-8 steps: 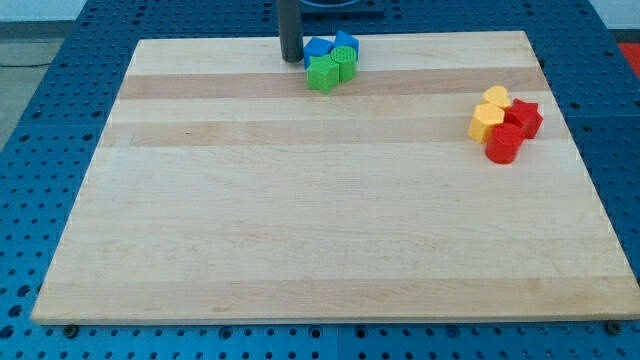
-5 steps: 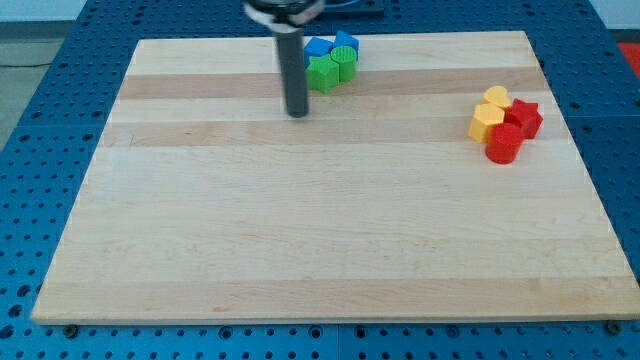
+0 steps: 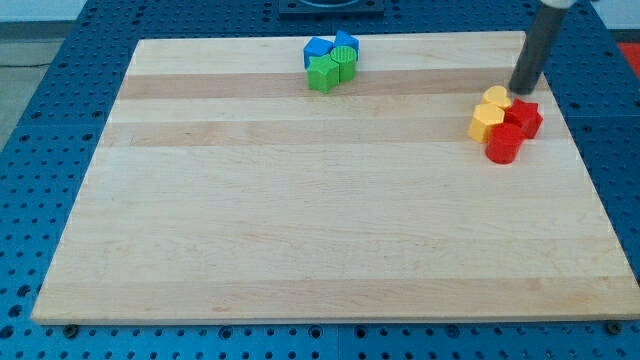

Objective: Place the red blocks towards the bottom of the board

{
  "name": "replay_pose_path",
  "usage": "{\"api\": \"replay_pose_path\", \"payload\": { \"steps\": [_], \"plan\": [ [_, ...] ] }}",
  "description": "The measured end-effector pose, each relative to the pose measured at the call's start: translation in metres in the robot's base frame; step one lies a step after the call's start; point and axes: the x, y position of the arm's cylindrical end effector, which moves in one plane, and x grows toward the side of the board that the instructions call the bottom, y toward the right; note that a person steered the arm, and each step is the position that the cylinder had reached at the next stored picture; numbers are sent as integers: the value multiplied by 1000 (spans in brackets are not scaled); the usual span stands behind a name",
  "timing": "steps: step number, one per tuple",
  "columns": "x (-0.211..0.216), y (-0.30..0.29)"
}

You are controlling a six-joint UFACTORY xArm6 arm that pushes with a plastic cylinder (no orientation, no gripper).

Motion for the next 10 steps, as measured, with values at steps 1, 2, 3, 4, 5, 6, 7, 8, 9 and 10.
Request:
{"api": "replay_pose_path", "payload": {
  "steps": [1,2,3,4,5,6,7,8,9,10],
  "plan": [
    [25,-12],
    [50,-14],
    [72,-19],
    [100,-24],
    [127,-29],
    [154,-41],
    [175,-49],
    [188,-51],
    [195,-52],
    [182,-50]
  ]
}}
